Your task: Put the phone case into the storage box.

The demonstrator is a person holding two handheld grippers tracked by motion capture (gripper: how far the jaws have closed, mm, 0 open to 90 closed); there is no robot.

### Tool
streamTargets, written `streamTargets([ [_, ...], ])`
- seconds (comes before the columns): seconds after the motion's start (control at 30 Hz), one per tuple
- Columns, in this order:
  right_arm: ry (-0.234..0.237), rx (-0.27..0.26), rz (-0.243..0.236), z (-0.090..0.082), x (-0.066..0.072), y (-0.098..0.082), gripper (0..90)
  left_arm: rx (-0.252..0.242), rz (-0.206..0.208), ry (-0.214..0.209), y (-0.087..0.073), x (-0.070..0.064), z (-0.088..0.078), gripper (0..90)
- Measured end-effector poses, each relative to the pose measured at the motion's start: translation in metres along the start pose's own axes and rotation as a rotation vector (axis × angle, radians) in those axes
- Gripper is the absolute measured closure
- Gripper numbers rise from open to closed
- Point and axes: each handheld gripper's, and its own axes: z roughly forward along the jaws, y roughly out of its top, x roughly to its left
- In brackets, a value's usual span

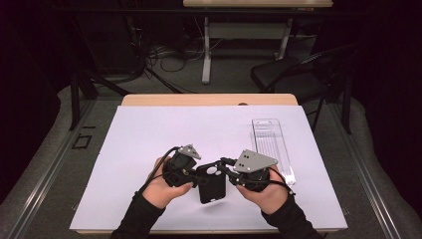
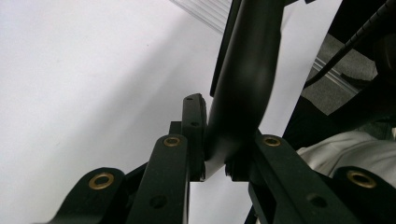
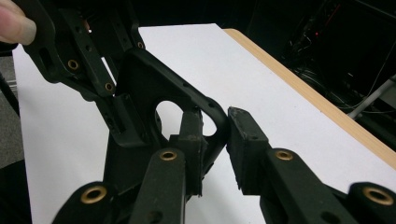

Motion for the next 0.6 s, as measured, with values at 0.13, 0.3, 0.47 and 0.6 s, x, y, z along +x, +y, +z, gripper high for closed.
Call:
streamTargets([
  [0.13, 0.005, 0.007, 0.001, -0.0011, -0.0008, 0.0000, 78.3, 0.005, 0.008, 0.000, 0.0003, -0.0010, 0.0009, 81.5],
  [0.3, 0.007, 0.019, -0.003, -0.0018, -0.0013, -0.0005, 80.2, 0.010, 0.013, 0.003, 0.0004, -0.0017, 0.0019, 81.5],
  [0.47, 0.009, 0.029, -0.016, -0.0025, -0.0015, -0.0006, 81.0, 0.012, 0.017, 0.006, 0.0004, -0.0027, 0.0028, 81.5],
  [0.6, 0.008, 0.033, -0.022, -0.0032, -0.0013, -0.0006, 81.3, 0.011, 0.019, 0.007, 0.0005, -0.0033, 0.0030, 81.4],
])
